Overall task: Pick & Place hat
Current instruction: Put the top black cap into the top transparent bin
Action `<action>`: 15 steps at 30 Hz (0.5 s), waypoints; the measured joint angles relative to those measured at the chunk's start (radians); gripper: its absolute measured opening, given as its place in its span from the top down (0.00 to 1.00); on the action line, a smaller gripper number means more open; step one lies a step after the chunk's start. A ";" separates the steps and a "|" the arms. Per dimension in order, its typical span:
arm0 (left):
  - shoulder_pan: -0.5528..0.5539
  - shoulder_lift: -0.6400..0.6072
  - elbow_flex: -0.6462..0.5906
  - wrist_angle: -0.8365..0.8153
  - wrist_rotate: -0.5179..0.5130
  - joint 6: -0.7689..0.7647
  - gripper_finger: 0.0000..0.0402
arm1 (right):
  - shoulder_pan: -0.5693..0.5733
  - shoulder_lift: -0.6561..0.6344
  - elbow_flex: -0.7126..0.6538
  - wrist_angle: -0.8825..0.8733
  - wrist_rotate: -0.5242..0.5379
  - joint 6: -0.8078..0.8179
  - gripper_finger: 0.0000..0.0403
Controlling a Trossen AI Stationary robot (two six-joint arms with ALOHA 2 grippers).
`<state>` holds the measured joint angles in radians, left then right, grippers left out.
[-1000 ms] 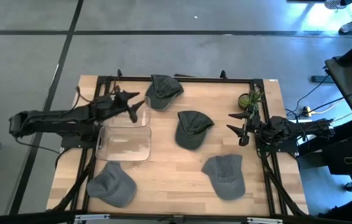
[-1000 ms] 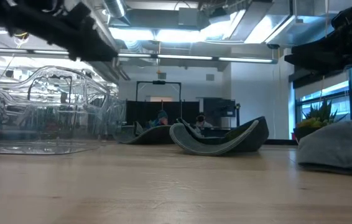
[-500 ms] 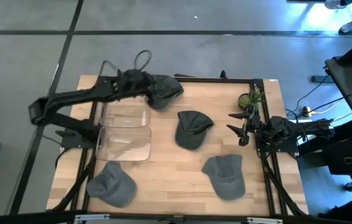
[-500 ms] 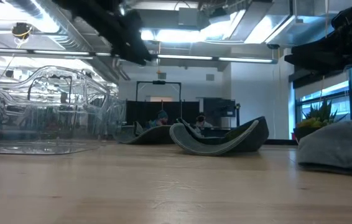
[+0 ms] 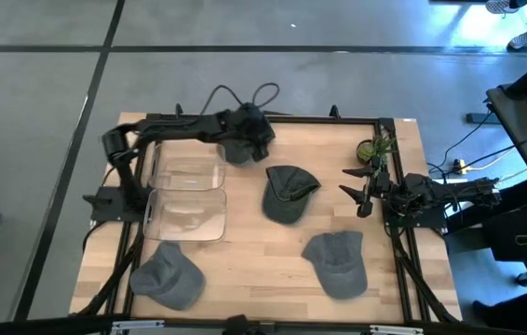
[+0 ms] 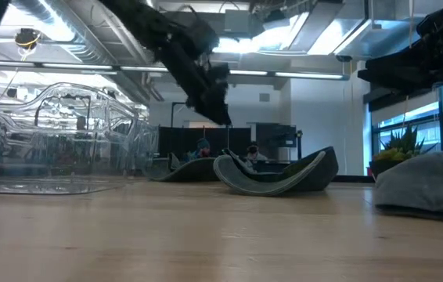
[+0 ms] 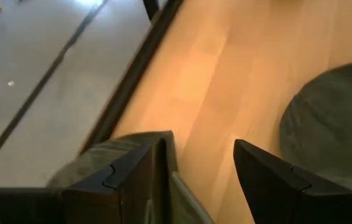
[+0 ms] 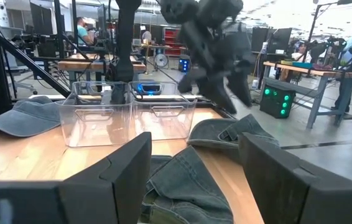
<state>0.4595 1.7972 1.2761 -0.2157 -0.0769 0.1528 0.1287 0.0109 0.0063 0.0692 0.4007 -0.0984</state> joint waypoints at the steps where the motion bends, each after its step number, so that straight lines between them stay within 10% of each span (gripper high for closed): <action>1: 0.000 0.021 0.001 0.005 -0.002 0.000 0.46 | 0.000 0.000 0.000 0.000 0.000 0.000 0.40; 15: 0.004 0.217 0.002 0.054 -0.169 0.033 0.46 | 0.000 0.000 0.000 0.000 0.000 -0.012 0.40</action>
<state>0.4636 2.0146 1.2781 -0.1613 -0.2459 0.1862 0.1284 0.0109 0.0063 0.0692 0.4007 -0.1108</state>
